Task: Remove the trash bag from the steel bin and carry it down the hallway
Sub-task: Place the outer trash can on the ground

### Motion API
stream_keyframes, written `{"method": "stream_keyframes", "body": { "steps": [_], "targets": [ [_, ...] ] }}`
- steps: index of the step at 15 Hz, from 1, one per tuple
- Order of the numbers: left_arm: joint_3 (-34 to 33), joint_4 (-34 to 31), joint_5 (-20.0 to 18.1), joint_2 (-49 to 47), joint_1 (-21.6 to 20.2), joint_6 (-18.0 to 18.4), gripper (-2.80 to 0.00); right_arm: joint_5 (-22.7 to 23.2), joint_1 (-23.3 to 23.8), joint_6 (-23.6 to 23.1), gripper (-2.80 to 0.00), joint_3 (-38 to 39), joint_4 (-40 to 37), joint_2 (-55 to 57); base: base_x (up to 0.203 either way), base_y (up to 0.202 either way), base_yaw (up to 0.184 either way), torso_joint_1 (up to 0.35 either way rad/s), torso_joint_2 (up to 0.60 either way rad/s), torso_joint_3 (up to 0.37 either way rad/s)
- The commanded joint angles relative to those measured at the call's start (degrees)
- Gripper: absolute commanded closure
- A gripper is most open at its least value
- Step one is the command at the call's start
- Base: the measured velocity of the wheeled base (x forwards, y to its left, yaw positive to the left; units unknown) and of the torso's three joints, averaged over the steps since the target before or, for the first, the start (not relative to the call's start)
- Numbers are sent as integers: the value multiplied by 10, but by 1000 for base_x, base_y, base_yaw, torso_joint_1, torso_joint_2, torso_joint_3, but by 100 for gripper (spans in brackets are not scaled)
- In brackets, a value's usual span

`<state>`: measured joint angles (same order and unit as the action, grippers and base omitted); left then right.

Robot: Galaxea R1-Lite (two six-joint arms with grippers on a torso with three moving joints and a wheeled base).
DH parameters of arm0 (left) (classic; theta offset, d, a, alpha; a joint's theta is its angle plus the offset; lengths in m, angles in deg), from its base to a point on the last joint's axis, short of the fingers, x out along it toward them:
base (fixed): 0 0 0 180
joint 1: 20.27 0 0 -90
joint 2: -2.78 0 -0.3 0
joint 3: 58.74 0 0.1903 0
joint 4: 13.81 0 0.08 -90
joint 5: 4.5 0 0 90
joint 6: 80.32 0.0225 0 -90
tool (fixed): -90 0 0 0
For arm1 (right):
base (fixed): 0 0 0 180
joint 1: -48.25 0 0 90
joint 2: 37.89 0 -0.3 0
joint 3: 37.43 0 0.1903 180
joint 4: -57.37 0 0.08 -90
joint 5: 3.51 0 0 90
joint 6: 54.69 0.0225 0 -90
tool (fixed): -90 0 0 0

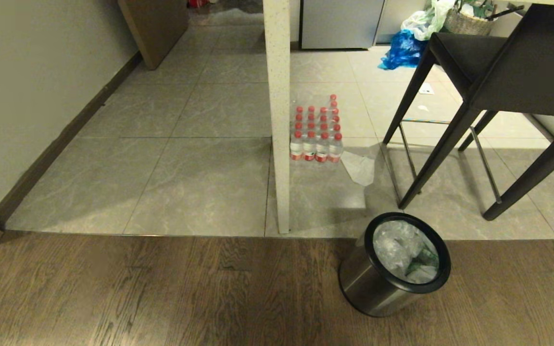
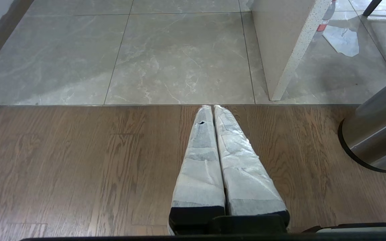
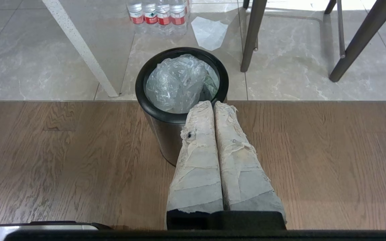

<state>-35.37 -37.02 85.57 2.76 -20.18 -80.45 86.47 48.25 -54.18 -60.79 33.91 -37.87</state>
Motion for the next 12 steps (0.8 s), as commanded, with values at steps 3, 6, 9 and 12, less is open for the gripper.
{"method": "stream_keyframes", "body": {
  "steps": [3, 6, 9, 12],
  "targets": [
    [0, 0, 0, 0, 0, 0, 0, 0, 0, 0, 0, 0, 0, 0, 0, 0, 0, 0, 0, 0],
    [0, 0, 0, 0, 0, 0, 0, 0, 0, 0, 0, 0, 0, 0, 0, 0, 0, 0, 0, 0],
    [0, 0, 0, 0, 0, 0, 0, 0, 0, -1, 0, 0, 0, 0, 0, 0, 0, 0, 0, 0],
    [0, 0, 0, 0, 0, 0, 0, 0, 0, 0, 0, 0, 0, 0, 0, 0, 0, 0, 0, 0]
  ]
}}
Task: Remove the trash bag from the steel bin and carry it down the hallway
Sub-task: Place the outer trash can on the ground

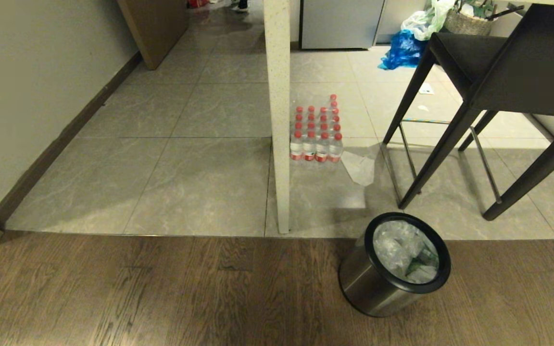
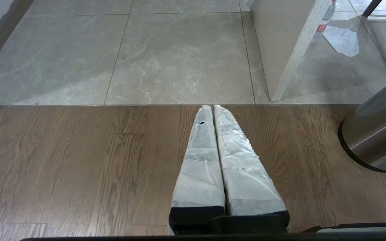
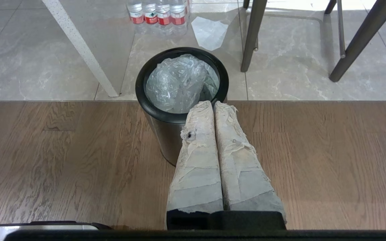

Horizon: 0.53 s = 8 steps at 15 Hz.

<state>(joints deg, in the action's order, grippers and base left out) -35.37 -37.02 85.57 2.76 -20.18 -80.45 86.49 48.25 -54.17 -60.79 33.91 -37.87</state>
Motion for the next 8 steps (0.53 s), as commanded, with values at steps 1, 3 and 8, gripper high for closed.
{"method": "stream_keyframes", "body": {
  "steps": [1, 3, 8],
  "targets": [
    [0, 0, 0, 0, 0, 0, 0, 0, 0, 0, 0, 0, 0, 0, 0, 0, 0, 0, 0, 0],
    [0, 0, 0, 0, 0, -1, 0, 0, 0, 0, 0, 0, 0, 0, 0, 0, 0, 0, 0, 0],
    [0, 0, 0, 0, -1, -5, 0, 0, 0, 0, 0, 0, 0, 0, 0, 0, 0, 0, 0, -14]
  ]
}}
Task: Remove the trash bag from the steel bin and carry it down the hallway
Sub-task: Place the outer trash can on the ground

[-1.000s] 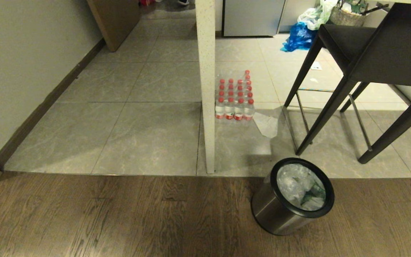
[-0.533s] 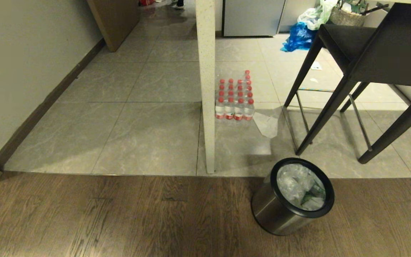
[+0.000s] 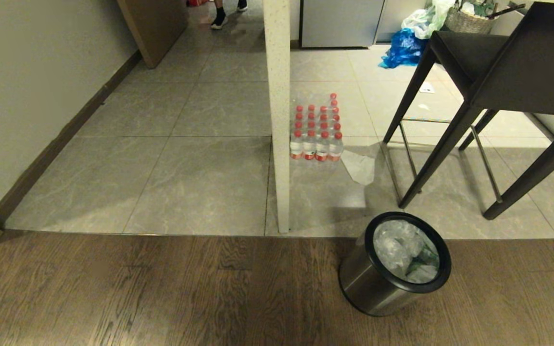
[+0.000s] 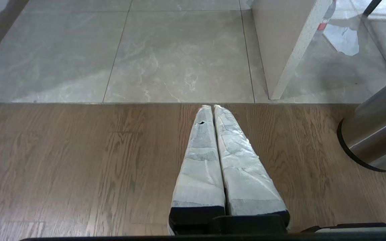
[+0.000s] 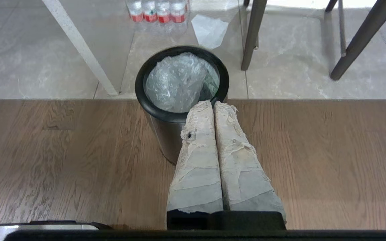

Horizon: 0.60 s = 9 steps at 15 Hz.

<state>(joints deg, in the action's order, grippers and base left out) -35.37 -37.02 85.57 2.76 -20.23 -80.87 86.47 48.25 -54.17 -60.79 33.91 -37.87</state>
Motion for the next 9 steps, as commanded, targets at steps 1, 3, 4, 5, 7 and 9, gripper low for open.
{"method": "stream_keyframes", "body": {
  "steps": [1, 3, 4, 5, 7, 9],
  "targets": [
    [0, 0, 0, 0, 0, -1, 0, 0, 0, 0, 0, 0, 0, 0, 0, 0, 0, -1, 4, -133],
    [0, 0, 0, 0, 0, 0, 0, 0, 0, 0, 0, 0, 0, 0, 0, 0, 0, 1, 6, -172],
    [0, 0, 0, 0, 0, 0, 0, 0, 0, 0, 0, 0, 0, 0, 0, 0, 0, 2, 2, -184],
    [0, 0, 0, 0, 0, 0, 0, 0, 0, 0, 0, 0, 0, 0, 0, 0, 0, 2, -1, -199],
    [0, 0, 0, 0, 0, 0, 0, 0, 0, 0, 0, 0, 0, 0, 0, 0, 0, -1, 0, -197],
    [0, 0, 0, 0, 0, 0, 0, 0, 0, -1, 0, 0, 0, 0, 0, 0, 0, 2, 0, -193]
  ]
}}
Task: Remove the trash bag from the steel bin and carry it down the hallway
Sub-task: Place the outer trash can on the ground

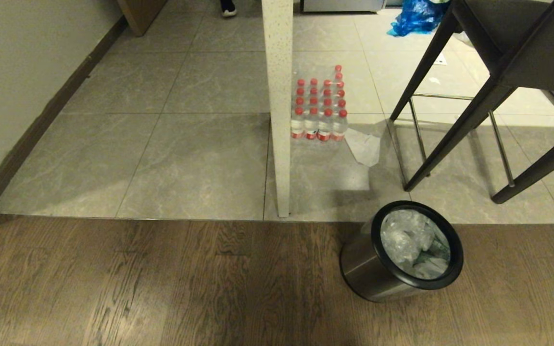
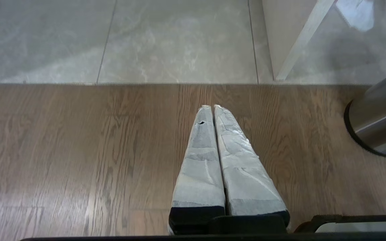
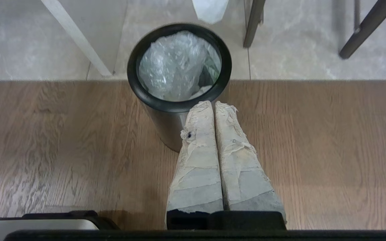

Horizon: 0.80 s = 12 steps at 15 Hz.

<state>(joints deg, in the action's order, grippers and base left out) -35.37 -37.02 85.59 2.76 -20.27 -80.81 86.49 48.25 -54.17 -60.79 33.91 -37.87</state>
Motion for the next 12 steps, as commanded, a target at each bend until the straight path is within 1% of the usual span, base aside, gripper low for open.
{"method": "stream_keyframes", "body": {
  "steps": [1, 7, 12],
  "targets": [
    [0, 0, 0, 0, 0, 0, 0, 0, 0, 0, 0, 0, 0, 0, 0, 0, 0, 7, 2, -196],
    [0, 0, 0, 0, 0, 0, 0, 0, 0, -1, 0, 0, 0, 0, 0, 0, 0, 3, 1, -192],
    [0, 0, 0, 0, 0, 0, 0, 0, 0, 0, 0, 0, 0, 0, 0, 0, 0, 1, 3, -34]
  ]
}}
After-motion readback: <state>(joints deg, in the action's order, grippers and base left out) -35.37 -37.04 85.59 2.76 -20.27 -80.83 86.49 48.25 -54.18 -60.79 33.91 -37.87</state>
